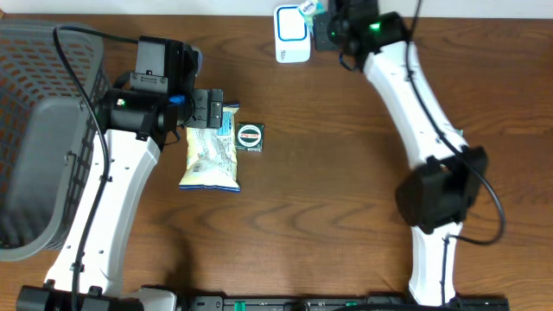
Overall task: Scan the item barcode
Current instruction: 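Hold the green Kleenex pack up to the scanner with the right gripper, then carry the Kleenex pack right and set it by the wipe pack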
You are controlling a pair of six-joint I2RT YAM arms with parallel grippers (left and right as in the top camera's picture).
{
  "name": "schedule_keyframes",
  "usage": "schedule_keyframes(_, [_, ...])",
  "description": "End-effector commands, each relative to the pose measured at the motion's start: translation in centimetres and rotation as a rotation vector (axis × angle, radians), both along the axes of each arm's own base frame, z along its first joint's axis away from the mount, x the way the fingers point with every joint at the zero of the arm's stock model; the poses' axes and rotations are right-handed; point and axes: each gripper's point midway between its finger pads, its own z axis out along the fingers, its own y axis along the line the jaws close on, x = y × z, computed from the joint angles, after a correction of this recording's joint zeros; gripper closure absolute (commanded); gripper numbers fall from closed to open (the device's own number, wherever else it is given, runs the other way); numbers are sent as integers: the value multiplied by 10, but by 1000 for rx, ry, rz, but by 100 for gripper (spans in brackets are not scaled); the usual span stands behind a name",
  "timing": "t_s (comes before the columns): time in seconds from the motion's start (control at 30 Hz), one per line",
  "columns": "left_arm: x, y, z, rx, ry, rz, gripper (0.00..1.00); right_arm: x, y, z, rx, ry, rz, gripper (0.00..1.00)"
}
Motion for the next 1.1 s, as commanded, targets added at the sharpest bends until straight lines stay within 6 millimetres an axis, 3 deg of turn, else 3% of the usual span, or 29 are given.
schedule_keyframes(0.0, [1, 3, 3, 13, -9, -7, 2, 21, 5, -7, -223, -113, -10, 99])
schedule_keyframes(0.17, [1, 3, 3, 13, -9, -7, 3, 45, 22, -29, -421, -225, -4, 99])
schedule_keyframes(0.47, [1, 3, 3, 13, -9, -7, 2, 58, 27, -52, -666, -275, 19, 99])
schedule_keyframes(0.87, [1, 3, 3, 13, -9, -7, 2, 55, 30, -56, -635, -255, 34, 99])
schedule_keyframes(0.97, [1, 3, 3, 13, -9, -7, 2, 50, 30, -48, -574, -248, 14, 99])
schedule_keyframes(1.07, [1, 3, 3, 13, -9, -7, 3, 37, 39, -27, -440, -226, 50, 99])
